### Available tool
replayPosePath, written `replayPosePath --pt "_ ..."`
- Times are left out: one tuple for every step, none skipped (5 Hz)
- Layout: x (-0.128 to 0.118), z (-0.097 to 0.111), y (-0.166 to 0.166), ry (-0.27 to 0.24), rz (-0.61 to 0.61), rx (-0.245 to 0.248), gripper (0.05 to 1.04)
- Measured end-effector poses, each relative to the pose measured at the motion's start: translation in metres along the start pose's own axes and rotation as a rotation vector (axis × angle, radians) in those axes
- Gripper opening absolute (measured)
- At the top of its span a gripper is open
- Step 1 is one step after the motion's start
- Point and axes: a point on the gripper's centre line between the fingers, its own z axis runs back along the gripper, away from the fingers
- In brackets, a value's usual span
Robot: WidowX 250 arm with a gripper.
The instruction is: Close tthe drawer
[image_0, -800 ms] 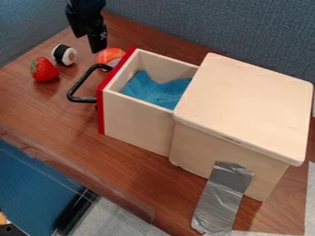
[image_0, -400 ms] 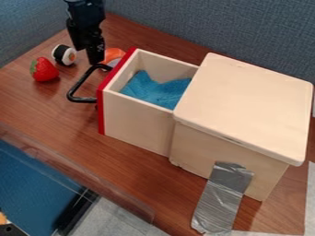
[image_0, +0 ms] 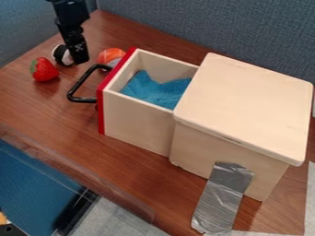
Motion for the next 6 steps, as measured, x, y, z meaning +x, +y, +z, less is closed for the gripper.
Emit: replayPosePath --pt "-0.014 0.005 0.005 -0.022 -0.141 -0.005 1.001" --pt "-0.027 0.006 0.008 -0.014 -0.348 -0.048 1.001" --pt "-0.035 0.000 0.006 -0.034 -0.554 -0.105 1.001" --pt "-0.038 -0.009 0.000 -0.085 -0.597 -0.152 1.001" --pt "-0.039 -0.022 -0.018 -0.096 -0.594 -0.199 1.001" --pt "-0.033 -0.027 -0.034 -0.110 -0.590 -0.241 1.001"
